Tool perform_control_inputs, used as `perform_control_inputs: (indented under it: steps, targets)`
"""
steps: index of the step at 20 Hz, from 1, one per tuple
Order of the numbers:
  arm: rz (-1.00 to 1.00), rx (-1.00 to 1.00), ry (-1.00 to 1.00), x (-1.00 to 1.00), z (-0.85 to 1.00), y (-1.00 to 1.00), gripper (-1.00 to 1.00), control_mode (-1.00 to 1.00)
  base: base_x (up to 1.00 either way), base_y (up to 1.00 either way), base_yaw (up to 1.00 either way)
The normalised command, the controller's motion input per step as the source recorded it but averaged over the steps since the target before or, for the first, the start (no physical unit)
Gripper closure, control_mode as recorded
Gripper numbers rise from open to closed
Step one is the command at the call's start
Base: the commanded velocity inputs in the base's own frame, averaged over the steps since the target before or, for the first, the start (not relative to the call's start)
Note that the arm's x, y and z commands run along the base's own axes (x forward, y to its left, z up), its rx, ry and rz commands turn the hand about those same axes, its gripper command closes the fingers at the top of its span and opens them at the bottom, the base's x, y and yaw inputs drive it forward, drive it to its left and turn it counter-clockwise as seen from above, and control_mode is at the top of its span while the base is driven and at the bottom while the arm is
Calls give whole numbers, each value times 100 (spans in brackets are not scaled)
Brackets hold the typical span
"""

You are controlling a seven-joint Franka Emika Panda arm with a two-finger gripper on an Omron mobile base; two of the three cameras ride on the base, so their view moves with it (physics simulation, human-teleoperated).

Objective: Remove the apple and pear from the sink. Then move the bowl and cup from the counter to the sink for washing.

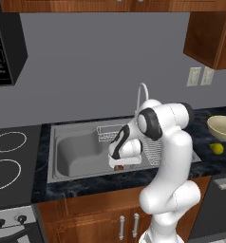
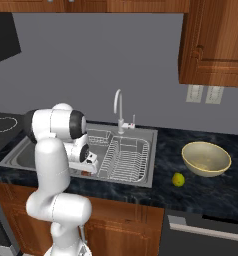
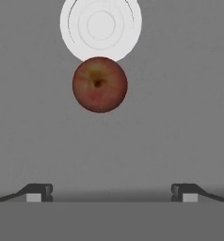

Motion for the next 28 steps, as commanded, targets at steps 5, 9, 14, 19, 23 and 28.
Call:
perform_control_inputs:
  steps: [5,9,14,19,23,28]
  targets:
    - [0,0,0,11,-9,1,-100,-100,0,0,0]
    - [0,0,0,2,-10,3,-100,-100,0,0,0]
    - [0,0,0,3,-9,3,-100,-100,0,0,0]
    - [0,0,0,6,-9,2,-100,-100,0,0,0]
    - [0,0,0,7,-8,1,-100,-100,0,0,0]
    - [0,0,0,8,-4,0,-100,-100,0,0,0]
